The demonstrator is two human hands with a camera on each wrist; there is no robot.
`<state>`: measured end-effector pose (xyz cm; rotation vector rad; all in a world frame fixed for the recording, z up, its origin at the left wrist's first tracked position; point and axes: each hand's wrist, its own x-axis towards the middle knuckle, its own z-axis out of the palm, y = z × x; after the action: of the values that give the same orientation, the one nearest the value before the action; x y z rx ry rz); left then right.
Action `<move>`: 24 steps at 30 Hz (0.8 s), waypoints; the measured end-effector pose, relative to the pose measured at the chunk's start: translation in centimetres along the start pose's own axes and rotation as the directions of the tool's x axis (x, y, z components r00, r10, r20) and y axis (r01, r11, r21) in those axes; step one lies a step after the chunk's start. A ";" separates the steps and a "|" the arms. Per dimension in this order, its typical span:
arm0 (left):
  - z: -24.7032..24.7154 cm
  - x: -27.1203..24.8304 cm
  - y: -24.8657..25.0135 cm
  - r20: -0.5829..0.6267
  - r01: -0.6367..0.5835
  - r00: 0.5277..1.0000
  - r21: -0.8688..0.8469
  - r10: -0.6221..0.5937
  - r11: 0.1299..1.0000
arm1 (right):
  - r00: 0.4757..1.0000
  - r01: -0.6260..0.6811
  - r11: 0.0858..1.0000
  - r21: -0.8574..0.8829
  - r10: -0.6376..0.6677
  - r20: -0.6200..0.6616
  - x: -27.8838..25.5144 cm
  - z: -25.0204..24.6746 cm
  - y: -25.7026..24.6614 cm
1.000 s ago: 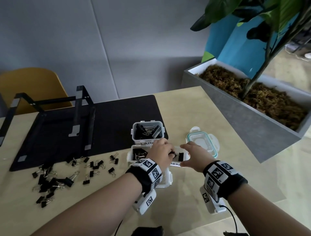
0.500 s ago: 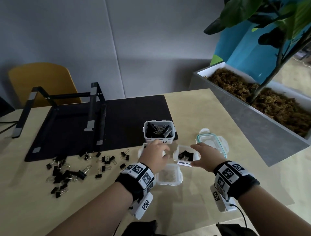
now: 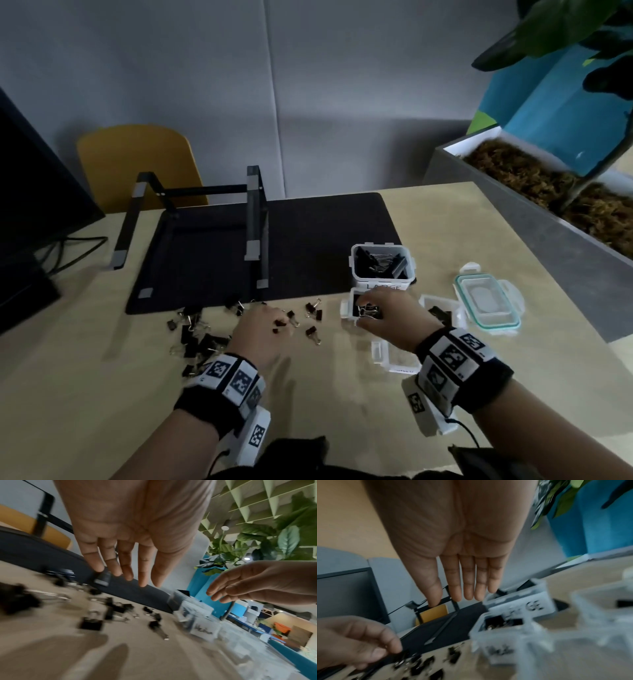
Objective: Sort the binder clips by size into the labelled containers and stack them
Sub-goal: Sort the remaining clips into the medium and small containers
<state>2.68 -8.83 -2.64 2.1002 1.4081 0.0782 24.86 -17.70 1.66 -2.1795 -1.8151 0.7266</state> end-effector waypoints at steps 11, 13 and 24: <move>-3.3 -0.2 -10.3 -0.021 0.155 0.988 0.067 -0.154 0.986 | 0.981 0.083 0.996 0.018 -0.085 0.172 4.7 8.0 -8.4; -3.3 -0.2 -11.0 -0.005 0.142 0.990 0.079 -0.142 0.987 | 0.980 0.083 0.996 0.039 -0.089 0.181 5.5 9.0 -9.4; -3.7 0.4 -12.2 0.007 0.053 0.998 0.137 -0.055 0.989 | 0.964 0.185 0.965 -0.186 -0.140 0.228 8.2 13.6 -14.5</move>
<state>-8.55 -3.73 -5.93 2.1673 1.5013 -0.0525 6.63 -8.59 -5.21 -2.1065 -2.2405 0.7930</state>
